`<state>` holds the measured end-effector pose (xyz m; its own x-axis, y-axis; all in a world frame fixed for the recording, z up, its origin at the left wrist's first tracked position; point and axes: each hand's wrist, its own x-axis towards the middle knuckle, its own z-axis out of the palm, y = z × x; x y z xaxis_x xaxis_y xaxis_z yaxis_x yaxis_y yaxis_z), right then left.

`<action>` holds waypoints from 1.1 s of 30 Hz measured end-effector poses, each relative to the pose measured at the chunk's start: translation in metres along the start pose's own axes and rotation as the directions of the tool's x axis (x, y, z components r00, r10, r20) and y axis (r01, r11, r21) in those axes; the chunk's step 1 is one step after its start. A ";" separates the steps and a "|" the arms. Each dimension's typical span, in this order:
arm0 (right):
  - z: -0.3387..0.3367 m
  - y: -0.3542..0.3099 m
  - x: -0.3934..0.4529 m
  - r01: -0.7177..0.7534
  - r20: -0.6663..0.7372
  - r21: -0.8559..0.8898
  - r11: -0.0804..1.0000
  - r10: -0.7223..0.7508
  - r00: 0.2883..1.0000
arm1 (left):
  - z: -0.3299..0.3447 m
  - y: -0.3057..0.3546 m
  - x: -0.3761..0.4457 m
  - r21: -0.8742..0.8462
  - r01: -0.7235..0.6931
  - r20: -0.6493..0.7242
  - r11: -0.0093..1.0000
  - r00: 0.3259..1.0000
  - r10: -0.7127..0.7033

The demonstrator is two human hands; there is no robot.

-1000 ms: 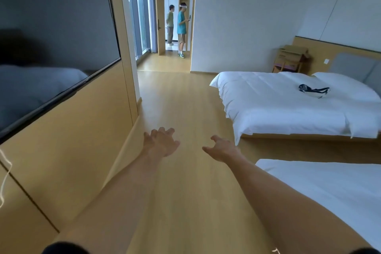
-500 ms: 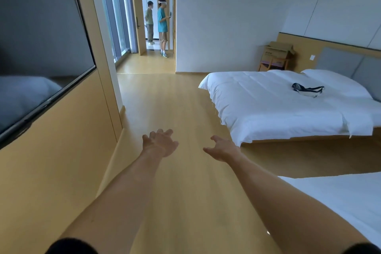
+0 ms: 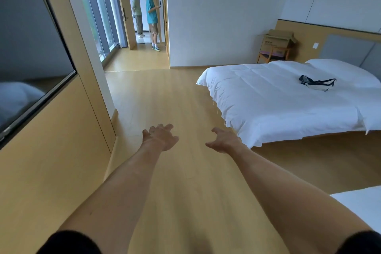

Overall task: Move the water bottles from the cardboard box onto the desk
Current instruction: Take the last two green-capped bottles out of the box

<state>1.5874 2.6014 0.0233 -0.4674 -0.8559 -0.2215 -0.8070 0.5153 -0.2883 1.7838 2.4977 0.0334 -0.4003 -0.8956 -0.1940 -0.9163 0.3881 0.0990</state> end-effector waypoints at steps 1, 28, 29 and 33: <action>0.000 -0.001 0.017 0.005 0.007 -0.007 1.000 -0.005 1.000 | 0.000 0.001 0.015 0.002 -0.003 0.009 1.000 1.000 0.003; -0.096 -0.082 0.519 0.150 0.056 -0.085 0.985 -0.145 0.988 | -0.092 0.018 0.506 0.005 0.017 0.014 1.000 1.000 -0.017; -0.097 -0.085 0.535 0.140 0.051 -0.086 0.986 -0.136 0.989 | -0.093 0.015 0.524 0.003 0.014 0.018 1.000 1.000 -0.014; -0.110 -0.101 0.605 0.087 0.031 -0.091 0.992 -0.085 0.996 | -0.110 0.005 0.602 -0.005 -0.020 0.024 1.000 0.999 0.020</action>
<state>1.3468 2.0265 0.0210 -0.3859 -0.8946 -0.2255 -0.8742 0.4326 -0.2203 1.5396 1.9361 0.0243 -0.4191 -0.8819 -0.2157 -0.9079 0.4052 0.1073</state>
